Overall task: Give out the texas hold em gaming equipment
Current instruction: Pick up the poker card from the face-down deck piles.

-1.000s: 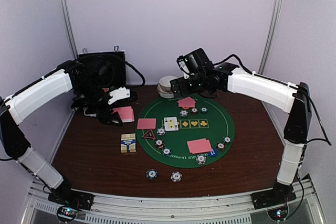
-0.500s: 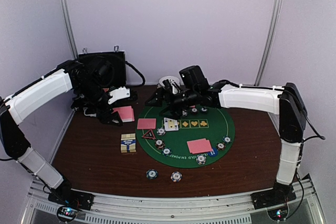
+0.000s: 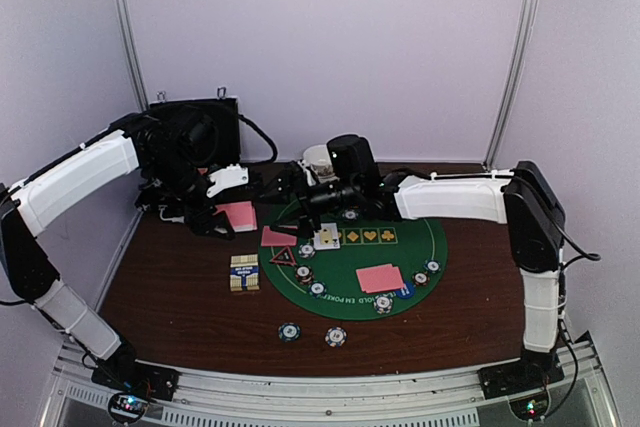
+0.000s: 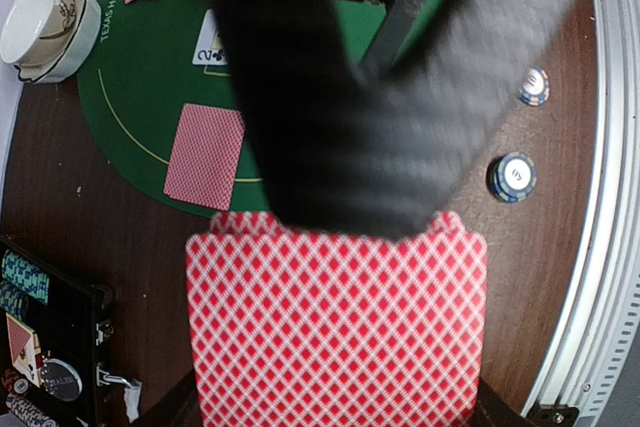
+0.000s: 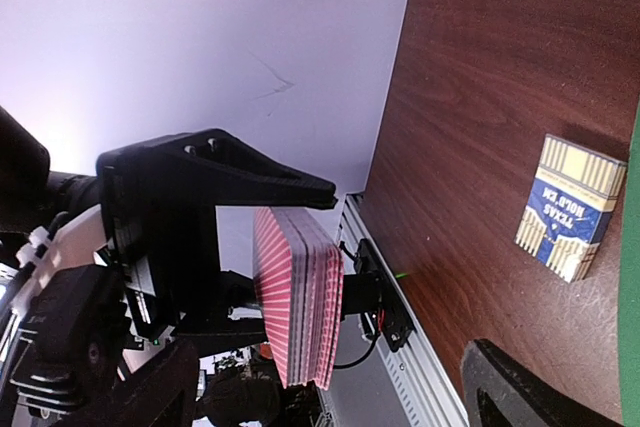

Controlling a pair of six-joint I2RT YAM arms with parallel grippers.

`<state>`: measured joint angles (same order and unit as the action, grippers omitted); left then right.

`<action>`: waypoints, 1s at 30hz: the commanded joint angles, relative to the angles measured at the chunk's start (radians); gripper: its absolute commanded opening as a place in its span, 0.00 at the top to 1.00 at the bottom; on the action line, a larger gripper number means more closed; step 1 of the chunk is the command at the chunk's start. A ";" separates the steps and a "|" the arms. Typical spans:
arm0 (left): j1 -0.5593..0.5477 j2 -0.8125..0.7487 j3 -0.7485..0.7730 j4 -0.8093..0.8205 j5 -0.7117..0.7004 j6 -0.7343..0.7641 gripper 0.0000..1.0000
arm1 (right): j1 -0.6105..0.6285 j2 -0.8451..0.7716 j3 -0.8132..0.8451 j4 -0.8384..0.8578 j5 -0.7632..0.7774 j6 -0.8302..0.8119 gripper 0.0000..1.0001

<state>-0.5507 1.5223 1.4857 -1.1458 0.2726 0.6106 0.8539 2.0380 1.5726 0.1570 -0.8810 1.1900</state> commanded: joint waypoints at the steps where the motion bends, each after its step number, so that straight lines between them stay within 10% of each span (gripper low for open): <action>1: 0.006 0.005 0.041 0.011 0.029 0.000 1.00 | 0.024 0.036 0.047 0.079 -0.035 0.051 0.06; 30: 0.006 0.009 0.047 0.012 0.053 -0.006 1.00 | 0.061 0.251 0.260 0.081 -0.009 0.137 0.19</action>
<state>-0.5507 1.5318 1.4990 -1.1469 0.2955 0.6102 0.9138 2.2696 1.7988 0.2550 -0.9085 1.3342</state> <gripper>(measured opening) 0.671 0.820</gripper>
